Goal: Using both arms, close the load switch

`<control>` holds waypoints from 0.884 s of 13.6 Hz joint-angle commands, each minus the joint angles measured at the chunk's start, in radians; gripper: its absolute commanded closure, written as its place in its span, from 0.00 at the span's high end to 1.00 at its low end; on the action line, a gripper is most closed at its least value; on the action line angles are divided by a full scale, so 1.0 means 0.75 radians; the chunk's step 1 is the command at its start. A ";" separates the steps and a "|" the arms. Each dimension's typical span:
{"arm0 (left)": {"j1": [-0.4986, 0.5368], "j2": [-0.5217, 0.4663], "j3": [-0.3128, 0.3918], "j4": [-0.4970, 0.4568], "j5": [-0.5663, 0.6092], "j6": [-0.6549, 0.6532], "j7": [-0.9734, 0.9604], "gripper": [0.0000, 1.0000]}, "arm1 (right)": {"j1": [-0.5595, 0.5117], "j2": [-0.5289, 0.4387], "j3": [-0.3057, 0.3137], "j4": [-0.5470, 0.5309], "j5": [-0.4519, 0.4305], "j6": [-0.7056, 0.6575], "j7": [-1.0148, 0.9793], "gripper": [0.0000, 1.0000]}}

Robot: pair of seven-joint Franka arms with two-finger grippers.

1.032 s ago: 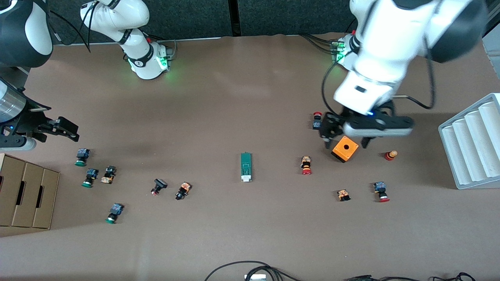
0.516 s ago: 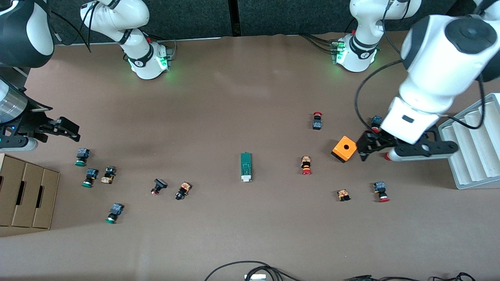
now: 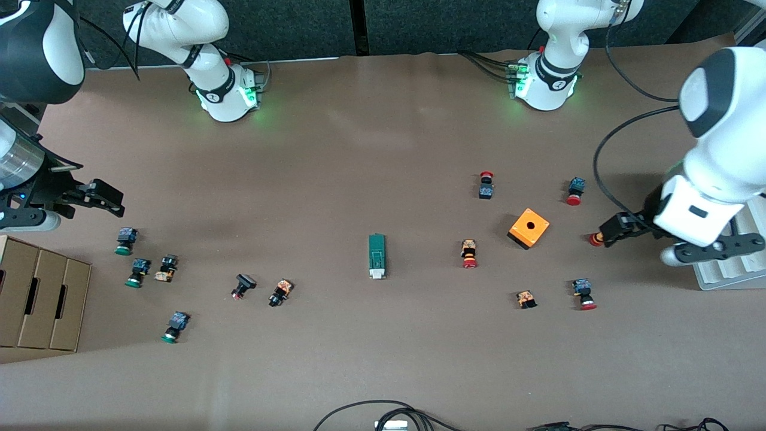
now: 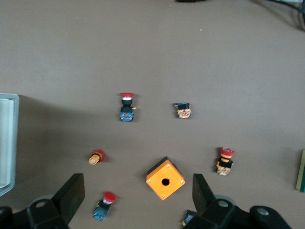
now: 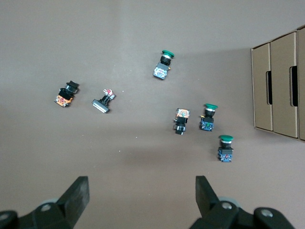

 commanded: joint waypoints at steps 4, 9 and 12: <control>0.234 -0.026 -0.020 0.171 -0.180 -0.234 0.172 1.00 | 0.009 0.018 -0.005 0.034 0.002 -0.029 -0.016 0.99; 0.257 -0.022 -0.032 0.171 -0.085 -0.316 0.361 1.00 | 0.009 0.016 -0.005 0.032 0.002 -0.029 -0.016 0.99; 0.233 -0.020 -0.044 0.171 -0.115 -0.306 0.337 1.00 | 0.009 0.018 -0.005 0.032 0.002 -0.029 -0.016 0.99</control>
